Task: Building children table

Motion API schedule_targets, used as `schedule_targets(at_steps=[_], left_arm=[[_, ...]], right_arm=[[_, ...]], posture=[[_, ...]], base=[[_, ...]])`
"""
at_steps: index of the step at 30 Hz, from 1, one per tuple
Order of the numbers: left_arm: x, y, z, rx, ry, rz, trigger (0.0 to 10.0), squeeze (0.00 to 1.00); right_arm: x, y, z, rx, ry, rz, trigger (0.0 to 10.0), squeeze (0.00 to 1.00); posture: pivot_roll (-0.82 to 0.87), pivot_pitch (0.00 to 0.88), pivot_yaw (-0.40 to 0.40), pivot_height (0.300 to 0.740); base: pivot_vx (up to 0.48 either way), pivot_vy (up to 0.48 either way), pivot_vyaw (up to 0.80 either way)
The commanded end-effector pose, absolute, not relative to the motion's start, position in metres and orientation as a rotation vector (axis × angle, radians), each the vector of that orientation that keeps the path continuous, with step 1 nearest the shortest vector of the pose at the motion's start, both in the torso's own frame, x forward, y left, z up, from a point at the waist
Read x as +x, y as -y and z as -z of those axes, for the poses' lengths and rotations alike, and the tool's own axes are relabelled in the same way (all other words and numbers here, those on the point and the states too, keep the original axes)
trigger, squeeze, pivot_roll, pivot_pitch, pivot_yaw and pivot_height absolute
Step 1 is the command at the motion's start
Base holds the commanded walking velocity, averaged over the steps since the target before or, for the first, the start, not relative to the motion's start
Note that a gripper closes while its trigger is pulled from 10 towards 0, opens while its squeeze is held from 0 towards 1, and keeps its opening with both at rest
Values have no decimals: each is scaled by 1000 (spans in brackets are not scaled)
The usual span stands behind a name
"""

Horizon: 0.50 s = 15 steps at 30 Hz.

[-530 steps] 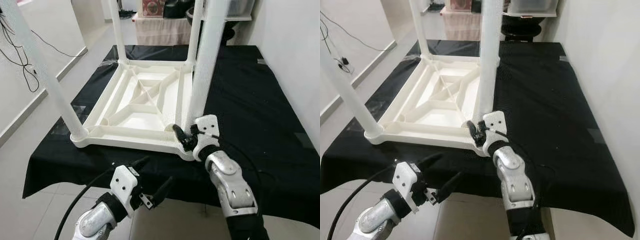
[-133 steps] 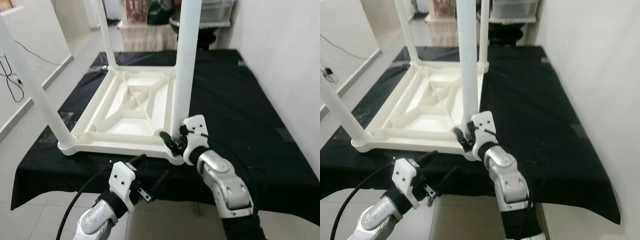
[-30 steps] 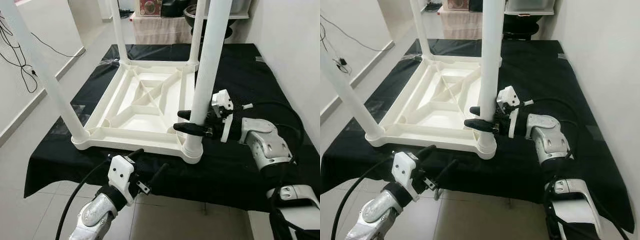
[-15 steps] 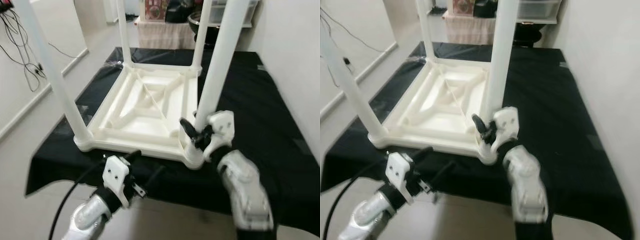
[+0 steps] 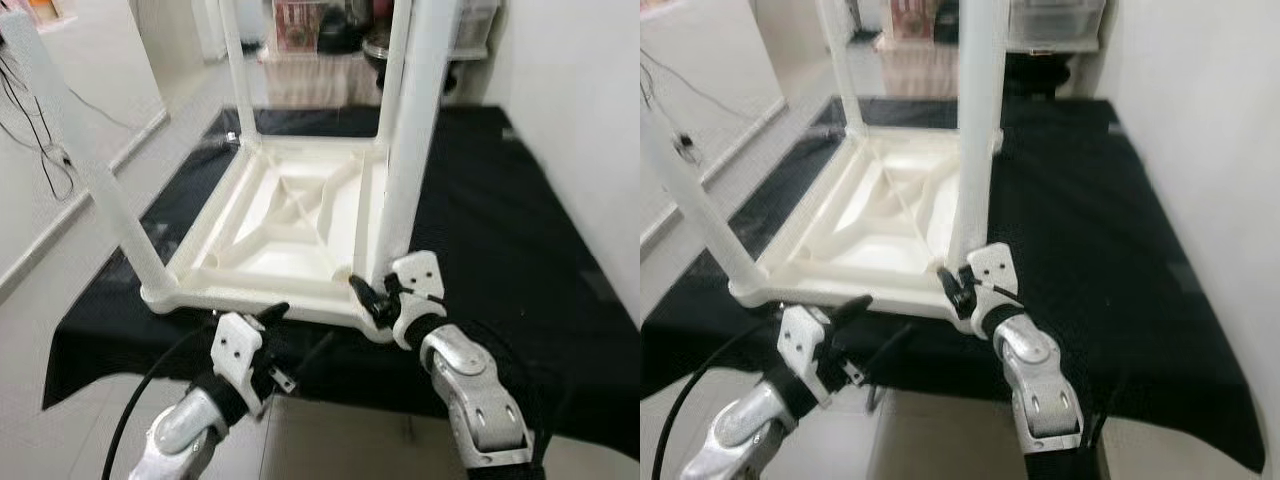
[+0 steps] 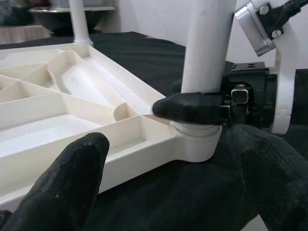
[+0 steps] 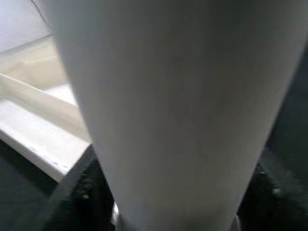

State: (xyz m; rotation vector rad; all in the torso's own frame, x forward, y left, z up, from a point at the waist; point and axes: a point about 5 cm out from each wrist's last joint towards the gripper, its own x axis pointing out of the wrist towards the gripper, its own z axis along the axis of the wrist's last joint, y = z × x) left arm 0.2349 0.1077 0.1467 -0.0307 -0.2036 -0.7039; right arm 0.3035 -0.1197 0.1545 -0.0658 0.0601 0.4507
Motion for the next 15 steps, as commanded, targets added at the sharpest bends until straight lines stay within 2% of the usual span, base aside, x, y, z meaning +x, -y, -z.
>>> schedule_targets(at_steps=[1, 3, 4, 7, 9, 15], left_arm=[[234, -107, -139, -39, 165, 713, 10000, 0], [234, -106, -139, -40, 165, 716, 10000, 0], [234, -105, -139, -41, 165, 718, 10000, 0], [233, -103, -138, -41, 166, 718, 10000, 0], [232, -100, -137, -33, 166, 733, 10000, 0], [231, -98, -136, -28, 167, 742, 10000, 0]], right_arm=[[305, 113, -174, -31, 16, -615, 10000, 1000], [306, 113, -180, -38, 38, -679, 10000, 1000], [307, 118, -185, -71, 49, -755, 10000, 0], [310, 138, -194, -191, 38, -956, 10000, 0], [315, 154, -198, -206, -6, -1088, 10000, 0], [323, 161, -200, -208, -26, -1137, 10000, 0]], posture=[[-65, 133, 34, 740], [-65, 133, 34, 740], [-63, 126, 29, 740], [-56, 120, 23, 740], [-46, 109, 15, 740], [-41, 104, 12, 740]], base=[[0, 0, 0], [0, 0, 0], [0, 0, 0], [0, 0, 0], [0, 0, 0], [0, 0, 0]])
